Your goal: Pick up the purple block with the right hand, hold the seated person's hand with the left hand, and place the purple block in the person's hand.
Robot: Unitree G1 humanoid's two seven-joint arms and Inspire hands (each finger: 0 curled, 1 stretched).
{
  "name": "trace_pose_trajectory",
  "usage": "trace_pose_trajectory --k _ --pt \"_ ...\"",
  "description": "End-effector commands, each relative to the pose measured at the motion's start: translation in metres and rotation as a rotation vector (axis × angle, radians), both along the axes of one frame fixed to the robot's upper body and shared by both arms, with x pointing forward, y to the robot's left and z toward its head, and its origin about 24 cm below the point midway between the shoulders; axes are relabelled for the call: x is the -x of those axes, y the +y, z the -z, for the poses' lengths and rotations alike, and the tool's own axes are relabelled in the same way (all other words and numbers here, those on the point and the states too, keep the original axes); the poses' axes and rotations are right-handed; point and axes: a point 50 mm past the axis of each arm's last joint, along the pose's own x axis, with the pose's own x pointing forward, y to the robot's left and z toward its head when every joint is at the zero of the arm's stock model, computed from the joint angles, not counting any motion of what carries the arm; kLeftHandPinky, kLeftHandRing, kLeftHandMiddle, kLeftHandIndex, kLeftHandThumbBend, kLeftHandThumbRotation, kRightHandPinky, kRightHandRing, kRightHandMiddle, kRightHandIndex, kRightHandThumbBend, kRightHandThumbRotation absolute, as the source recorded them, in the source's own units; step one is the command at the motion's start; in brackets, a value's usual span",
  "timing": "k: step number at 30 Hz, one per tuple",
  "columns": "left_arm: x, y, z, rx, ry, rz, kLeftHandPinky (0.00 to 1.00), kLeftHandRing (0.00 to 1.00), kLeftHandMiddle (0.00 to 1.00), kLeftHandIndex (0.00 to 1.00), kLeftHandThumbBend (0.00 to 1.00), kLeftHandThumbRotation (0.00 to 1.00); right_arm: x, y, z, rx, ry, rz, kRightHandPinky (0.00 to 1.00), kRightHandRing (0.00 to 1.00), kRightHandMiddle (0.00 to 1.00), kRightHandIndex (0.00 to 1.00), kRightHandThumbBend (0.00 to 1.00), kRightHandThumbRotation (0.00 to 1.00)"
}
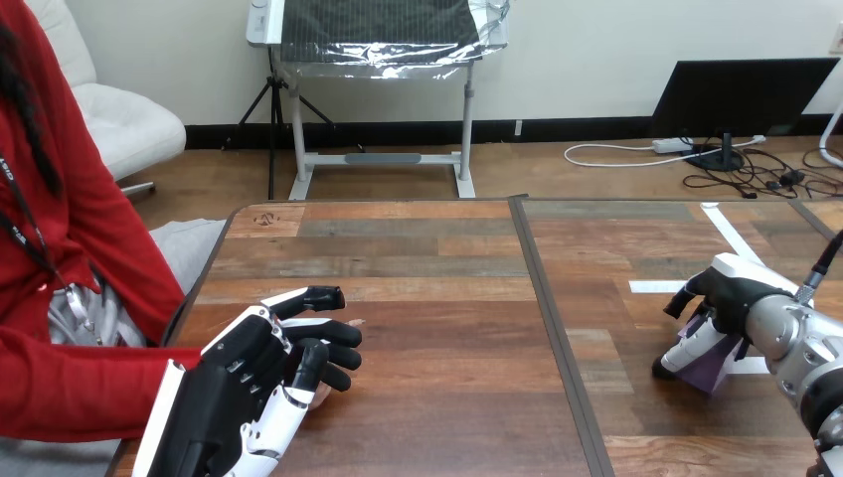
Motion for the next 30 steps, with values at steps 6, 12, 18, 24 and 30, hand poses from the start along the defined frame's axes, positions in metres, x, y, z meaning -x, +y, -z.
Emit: trace_pose_trajectory --k 6,12,18,24,30 --pt "-0.0080 -0.0028 -0.0133 0.017 -0.083 -0.003 0.49 0.57 0.60 0.68 0.35 0.52 -0.0120 0.0017 -0.0187 0.006 -0.033 0.004 0.43 0.53 0.65 0.79 0.76 0.00" --pt "-0.0082 -0.0027 -0.0133 0.016 -0.085 0.000 0.49 0.56 0.60 0.68 0.35 0.52 -0.0121 0.0014 -0.0191 0.008 -0.040 0.000 0.44 0.52 0.64 0.79 0.74 0.00" --pt "-0.0082 -0.0028 -0.0135 0.018 -0.083 0.002 0.49 0.56 0.60 0.68 0.34 0.52 -0.0122 0.0011 -0.0197 0.006 -0.051 -0.001 0.42 0.48 0.60 0.78 0.73 0.00" --pt "-0.0080 -0.0027 -0.0136 0.021 -0.079 0.001 0.48 0.56 0.60 0.68 0.35 0.52 -0.0126 0.0010 -0.0202 0.012 -0.048 0.002 0.36 0.41 0.53 0.77 0.73 0.00" --pt "-0.0082 -0.0027 -0.0139 0.019 -0.082 0.002 0.48 0.56 0.60 0.68 0.34 0.51 -0.0129 0.0009 -0.0207 0.005 -0.043 0.012 0.34 0.39 0.52 0.77 0.72 0.00"
